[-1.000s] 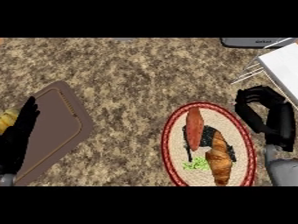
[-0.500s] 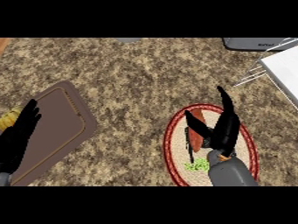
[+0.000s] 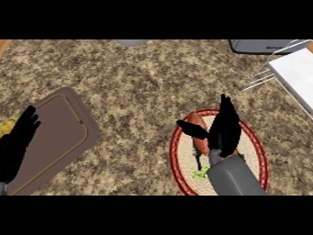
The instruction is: Pick the sweet potato from the placemat and place it in the tiered shelf
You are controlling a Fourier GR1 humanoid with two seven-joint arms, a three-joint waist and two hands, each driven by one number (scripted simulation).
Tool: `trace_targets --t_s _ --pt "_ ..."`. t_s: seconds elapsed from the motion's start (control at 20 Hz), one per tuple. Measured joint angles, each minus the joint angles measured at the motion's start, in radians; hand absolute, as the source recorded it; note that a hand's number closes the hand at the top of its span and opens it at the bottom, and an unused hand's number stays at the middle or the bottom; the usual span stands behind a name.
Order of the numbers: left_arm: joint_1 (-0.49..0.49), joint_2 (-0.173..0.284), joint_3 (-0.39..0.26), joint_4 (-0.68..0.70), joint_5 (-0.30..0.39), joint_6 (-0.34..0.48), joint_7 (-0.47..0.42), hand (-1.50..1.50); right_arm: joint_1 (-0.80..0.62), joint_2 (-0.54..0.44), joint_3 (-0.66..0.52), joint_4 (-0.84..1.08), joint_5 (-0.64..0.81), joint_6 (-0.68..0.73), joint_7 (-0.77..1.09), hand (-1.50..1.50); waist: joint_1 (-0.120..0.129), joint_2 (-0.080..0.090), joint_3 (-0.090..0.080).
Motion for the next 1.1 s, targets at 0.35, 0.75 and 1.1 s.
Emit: trace_targets --t_s 0.35,0.75,1.1 --pt "-0.011 0.002 0.009 0.025 0.006 -0.023 -0.009 0.0 -0.119 0.0 0.065 0.014 -0.009 0.398 0.21 -1.5 0.01 0.004 0.006" --pt "-0.025 -0.003 0.023 0.059 0.009 -0.048 -0.023 0.0 -0.209 -0.01 0.092 -0.028 -0.083 0.641 0.297 -1.5 0.005 0.008 0.011" --pt "-0.016 -0.022 0.031 0.063 0.001 -0.05 -0.04 0.0 -0.198 -0.013 0.054 -0.046 -0.088 0.734 0.294 -1.5 0.0 0.009 0.013"
